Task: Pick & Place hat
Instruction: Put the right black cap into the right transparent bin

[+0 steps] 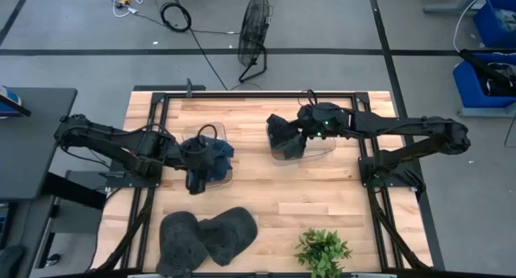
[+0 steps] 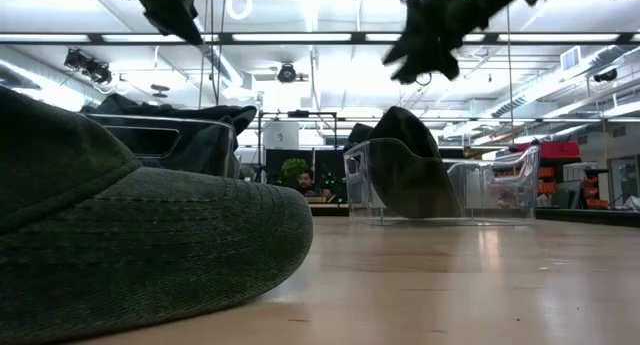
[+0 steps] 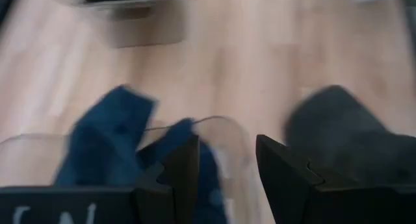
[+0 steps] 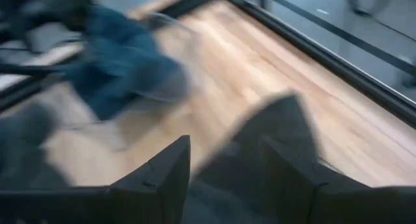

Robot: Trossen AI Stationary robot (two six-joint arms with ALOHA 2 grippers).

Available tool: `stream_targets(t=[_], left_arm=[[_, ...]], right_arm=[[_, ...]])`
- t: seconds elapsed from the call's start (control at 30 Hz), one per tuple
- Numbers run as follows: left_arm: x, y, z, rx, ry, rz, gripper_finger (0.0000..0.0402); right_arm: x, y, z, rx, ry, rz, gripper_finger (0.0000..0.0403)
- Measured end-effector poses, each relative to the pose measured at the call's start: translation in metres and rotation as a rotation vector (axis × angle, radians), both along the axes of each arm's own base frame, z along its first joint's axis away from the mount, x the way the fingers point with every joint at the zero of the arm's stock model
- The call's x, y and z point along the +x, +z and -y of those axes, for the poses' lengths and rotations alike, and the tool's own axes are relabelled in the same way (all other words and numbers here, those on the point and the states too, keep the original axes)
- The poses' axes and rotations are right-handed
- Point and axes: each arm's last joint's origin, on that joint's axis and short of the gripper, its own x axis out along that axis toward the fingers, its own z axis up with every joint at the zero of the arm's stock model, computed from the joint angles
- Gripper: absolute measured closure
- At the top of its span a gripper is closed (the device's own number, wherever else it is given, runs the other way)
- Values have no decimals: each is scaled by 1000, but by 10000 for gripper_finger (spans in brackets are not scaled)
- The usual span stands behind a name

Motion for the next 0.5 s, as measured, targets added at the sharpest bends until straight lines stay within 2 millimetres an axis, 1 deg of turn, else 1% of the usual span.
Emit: stream_targets(t=[0.1,0.23,0.37,0.5], left_arm=[[4,1,13,-16,-123,34,246],[12,-2,36,45,-322,79,246],[27,-22,58,103,-434,26,246],[44,-52,74,126,-468,-69,246]], right_arm=[[4,11,-15,-15,75,29,222],[6,13,-29,-31,101,31,223],[5,10,-35,-39,95,-3,223],[4,6,-36,-47,85,-39,223]])
